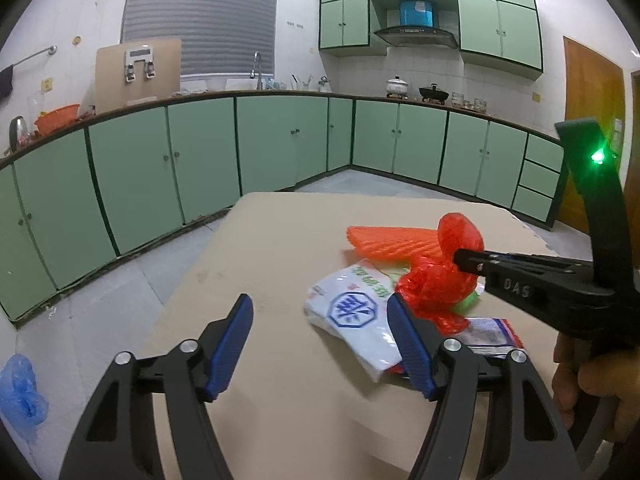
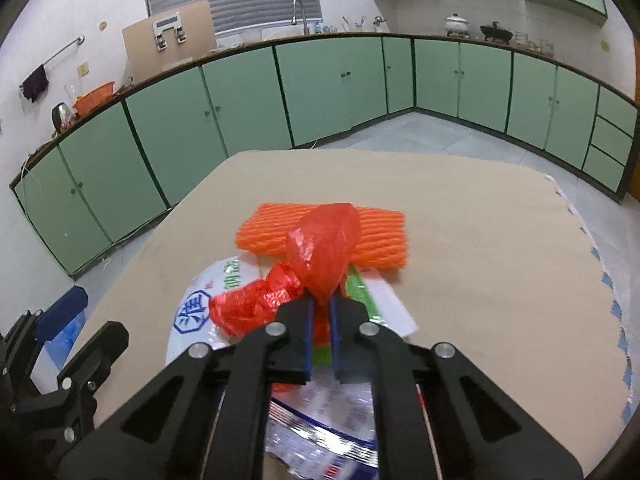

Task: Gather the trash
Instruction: 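Grasp the red plastic bag with the right gripper, then grasp the white salt bag with the left gripper while the right gripper holds the red bag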

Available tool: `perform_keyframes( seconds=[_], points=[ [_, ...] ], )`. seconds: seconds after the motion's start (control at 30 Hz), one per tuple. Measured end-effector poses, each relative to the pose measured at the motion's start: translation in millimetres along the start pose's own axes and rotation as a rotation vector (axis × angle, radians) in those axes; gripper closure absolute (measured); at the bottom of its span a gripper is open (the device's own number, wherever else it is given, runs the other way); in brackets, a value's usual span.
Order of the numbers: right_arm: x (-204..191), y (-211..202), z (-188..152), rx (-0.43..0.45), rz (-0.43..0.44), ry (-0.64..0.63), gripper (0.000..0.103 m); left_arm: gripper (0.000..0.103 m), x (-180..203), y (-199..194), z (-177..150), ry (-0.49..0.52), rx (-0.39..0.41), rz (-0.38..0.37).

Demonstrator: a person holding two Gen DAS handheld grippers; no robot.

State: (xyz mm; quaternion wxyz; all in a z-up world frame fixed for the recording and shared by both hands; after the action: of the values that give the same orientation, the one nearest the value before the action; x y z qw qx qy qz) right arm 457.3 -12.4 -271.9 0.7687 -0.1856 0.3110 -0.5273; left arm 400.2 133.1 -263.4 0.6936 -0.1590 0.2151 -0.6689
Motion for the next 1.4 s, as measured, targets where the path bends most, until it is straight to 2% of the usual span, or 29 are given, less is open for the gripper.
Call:
perform_keyframes(
  seconds=[0.37, 0.73, 0.93, 1.13, 1.3, 1.4],
  points=[
    [56.0, -43.6, -1.2, 0.044, -0.036, 0.062, 0.099, 0.035, 48.9, 8.8, -9.2, 0.038, -0.064, -0.056],
    [84.2, -62.2, -4.4, 0.058, -0.052, 0.103, 0.099, 0.035, 60.4, 29.1, -16.5, 0.063, -0.140, -0.028],
    [91.9, -71.6, -13.7, 0.059, -0.056, 0.120, 0.099, 0.035, 60.9, 42.5, -25.4, 0.069, -0.210, -0.008],
    [95.2, -74.2, -17.1, 0.058, -0.062, 0.125, 0.099, 0.035, 62.1, 42.4, -31.7, 0.080, -0.228, -0.002],
    [95.0, -77.4, -15.9, 0.067, -0.062, 0.124, 0.099, 0.035, 59.7, 29.5, -24.9, 0.057, -0.172, -0.010],
    [96.0, -79.7, -17.4, 0.066, -0.061, 0.126, 0.099, 0.035, 62.5, 29.1, -27.0, 0.060, -0.177, -0.015]
  ],
)
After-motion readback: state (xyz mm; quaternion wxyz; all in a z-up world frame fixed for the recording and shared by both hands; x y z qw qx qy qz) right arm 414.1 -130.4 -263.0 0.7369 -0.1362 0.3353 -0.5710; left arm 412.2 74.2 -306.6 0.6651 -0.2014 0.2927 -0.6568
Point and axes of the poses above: each gripper's, at about its wrist camera, not at the fingertips, and y roughly the way its jaws point, x to its right, z to its top, the point moved 9 cm from there along y, roughly the way its jaws point, and after that the axes turned 12 degrees about z, right-handed, at the moved point
